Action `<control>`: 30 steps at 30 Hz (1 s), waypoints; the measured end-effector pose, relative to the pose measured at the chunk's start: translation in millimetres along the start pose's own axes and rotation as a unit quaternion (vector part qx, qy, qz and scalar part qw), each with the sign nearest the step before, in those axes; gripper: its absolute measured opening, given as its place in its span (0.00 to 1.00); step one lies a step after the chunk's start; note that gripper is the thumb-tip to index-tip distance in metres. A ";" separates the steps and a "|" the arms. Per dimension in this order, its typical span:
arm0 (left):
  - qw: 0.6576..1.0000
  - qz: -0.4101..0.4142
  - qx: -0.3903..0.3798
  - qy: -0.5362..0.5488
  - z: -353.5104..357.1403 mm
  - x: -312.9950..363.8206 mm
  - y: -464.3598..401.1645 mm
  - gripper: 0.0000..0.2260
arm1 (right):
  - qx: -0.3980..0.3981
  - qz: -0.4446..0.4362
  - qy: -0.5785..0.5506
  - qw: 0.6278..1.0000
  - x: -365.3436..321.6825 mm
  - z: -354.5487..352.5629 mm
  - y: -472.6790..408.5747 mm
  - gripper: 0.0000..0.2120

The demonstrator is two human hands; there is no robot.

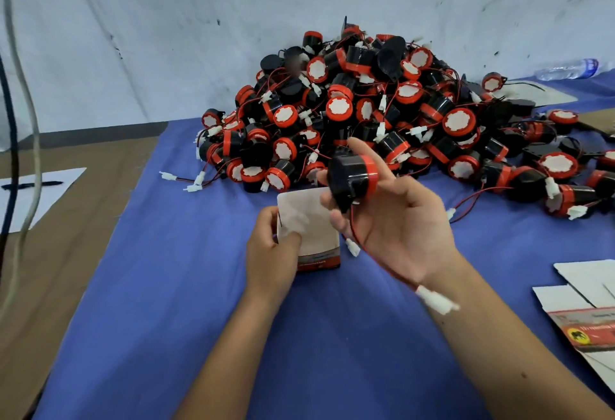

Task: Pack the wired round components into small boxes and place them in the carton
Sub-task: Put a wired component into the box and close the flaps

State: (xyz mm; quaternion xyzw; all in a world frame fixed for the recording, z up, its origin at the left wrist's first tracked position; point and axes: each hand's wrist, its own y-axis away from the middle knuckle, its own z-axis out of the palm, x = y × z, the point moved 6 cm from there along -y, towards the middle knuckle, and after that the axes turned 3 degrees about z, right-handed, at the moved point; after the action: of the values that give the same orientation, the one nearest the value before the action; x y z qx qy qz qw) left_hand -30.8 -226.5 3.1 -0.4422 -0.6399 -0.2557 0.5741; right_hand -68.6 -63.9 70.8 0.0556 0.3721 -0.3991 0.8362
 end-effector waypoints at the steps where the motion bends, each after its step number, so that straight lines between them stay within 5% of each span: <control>1: 1.000 0.000 -0.006 0.017 -0.3 2.6 0.4 0.13 | -0.001 0.001 0.053 0.999 1.6 7.8 -1.4 0.24; 3: 0.999 0.011 -0.014 0.031 2.0 7.7 -1.2 0.11 | 0.020 -0.029 0.231 0.972 3.3 21.9 -4.7 0.20; 5: 0.997 0.028 -0.042 0.051 4.9 11.5 1.2 0.08 | 0.017 -0.059 0.414 0.908 7.9 38.1 -8.7 0.23; 9: 0.997 0.032 -0.067 -0.038 -3.8 -4.7 9.6 0.27 | -0.070 -0.063 0.693 0.715 34.8 56.1 -19.4 0.28; 11: 0.998 0.031 -0.051 0.002 -7.7 -0.7 6.6 0.26 | -0.044 -0.086 0.764 0.638 35.1 51.2 -22.0 0.30; 15: 0.997 0.018 -0.047 0.065 -1.0 8.7 -5.4 0.13 | 0.029 -0.083 0.783 0.616 17.7 27.8 -18.2 0.32; 22: 0.980 -0.021 -0.125 0.154 2.4 7.0 -5.1 0.16 | 0.082 -0.039 0.837 0.540 21.9 22.5 -8.9 0.23; 30: 0.982 -0.028 -0.098 0.158 7.9 0.1 -5.6 0.15 | 0.056 -0.046 0.885 0.461 30.6 27.2 -5.8 0.14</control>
State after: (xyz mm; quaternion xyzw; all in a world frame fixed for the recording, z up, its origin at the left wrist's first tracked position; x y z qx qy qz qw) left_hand -39.6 -222.6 2.5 -0.4324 -0.5253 -0.3991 0.6147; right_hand -44.7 -97.5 71.1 0.4080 0.8914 -0.1941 0.0345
